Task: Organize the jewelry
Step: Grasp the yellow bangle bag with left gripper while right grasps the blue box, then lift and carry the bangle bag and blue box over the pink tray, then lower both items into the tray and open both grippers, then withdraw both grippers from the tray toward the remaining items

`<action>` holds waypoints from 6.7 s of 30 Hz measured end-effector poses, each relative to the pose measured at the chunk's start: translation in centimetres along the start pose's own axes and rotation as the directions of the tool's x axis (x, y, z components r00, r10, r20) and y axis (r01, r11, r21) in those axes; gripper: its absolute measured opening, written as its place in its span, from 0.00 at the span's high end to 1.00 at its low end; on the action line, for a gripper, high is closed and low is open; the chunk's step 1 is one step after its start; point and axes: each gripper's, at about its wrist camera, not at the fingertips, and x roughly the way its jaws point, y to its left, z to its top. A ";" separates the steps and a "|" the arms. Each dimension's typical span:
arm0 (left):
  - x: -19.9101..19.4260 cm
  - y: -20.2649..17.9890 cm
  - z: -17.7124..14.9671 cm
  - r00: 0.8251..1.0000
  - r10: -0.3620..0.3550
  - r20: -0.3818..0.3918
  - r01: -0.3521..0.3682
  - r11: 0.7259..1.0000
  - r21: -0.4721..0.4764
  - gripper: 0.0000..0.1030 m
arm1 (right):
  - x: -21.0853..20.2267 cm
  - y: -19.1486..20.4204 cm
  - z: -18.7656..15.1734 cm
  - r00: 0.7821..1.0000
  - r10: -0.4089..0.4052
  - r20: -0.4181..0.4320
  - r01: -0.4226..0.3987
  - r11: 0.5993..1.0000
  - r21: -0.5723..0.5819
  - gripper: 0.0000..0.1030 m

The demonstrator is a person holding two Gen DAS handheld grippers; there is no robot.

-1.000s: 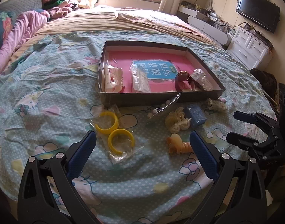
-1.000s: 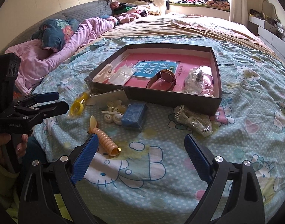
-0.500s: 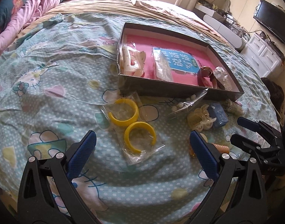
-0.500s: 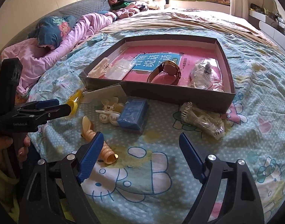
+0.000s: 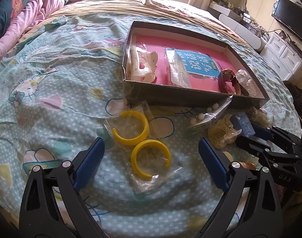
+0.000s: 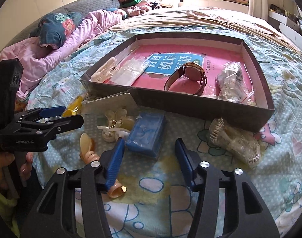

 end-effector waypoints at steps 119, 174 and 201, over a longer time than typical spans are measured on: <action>2.7 -6.8 8.2 0.985 -0.119 0.126 0.105 0.988 0.113 0.57 | -4.3 -9.8 4.9 0.950 -0.233 0.208 0.196 0.964 0.181 0.67; 1.0 -5.9 7.8 0.986 -0.104 0.129 0.096 0.993 0.070 0.09 | -6.5 -8.5 4.3 0.943 -0.246 0.223 0.203 0.959 0.200 0.21; -7.5 -3.4 6.6 0.961 -0.071 0.266 0.072 0.997 0.004 0.09 | -11.9 -4.9 4.2 0.928 -0.196 0.318 0.165 0.979 0.120 0.21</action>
